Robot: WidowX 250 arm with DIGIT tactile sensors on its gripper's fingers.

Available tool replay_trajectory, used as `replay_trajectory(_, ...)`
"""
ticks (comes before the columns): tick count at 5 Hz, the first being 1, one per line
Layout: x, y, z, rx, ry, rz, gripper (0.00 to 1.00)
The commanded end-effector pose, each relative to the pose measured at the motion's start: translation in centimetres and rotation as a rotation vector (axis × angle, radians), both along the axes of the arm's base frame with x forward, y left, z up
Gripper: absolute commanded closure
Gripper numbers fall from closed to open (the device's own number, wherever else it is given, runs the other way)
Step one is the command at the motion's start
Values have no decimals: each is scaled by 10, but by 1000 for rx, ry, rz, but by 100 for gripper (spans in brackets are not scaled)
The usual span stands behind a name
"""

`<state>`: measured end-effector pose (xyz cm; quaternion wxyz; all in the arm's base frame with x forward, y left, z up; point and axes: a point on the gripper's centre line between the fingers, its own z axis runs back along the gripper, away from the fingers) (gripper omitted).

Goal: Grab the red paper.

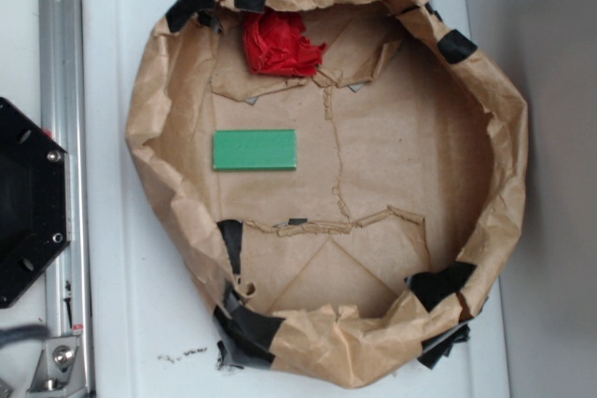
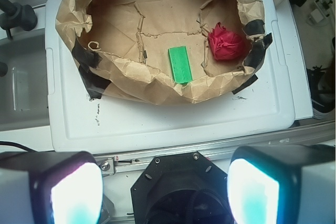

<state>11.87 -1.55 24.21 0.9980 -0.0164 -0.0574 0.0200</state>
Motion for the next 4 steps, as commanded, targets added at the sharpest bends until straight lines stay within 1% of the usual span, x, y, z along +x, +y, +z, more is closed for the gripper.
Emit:
replay_trajectory(1,0,0,0,0,0,0,0)
replay_trajectory(2,43,12,-19,162,-163,-122,0)
replay_trajectory(3,80,16,-46,152,-195,-370,0)
replay_trajectory(4,80,16,-46,152,-195,-370,0)
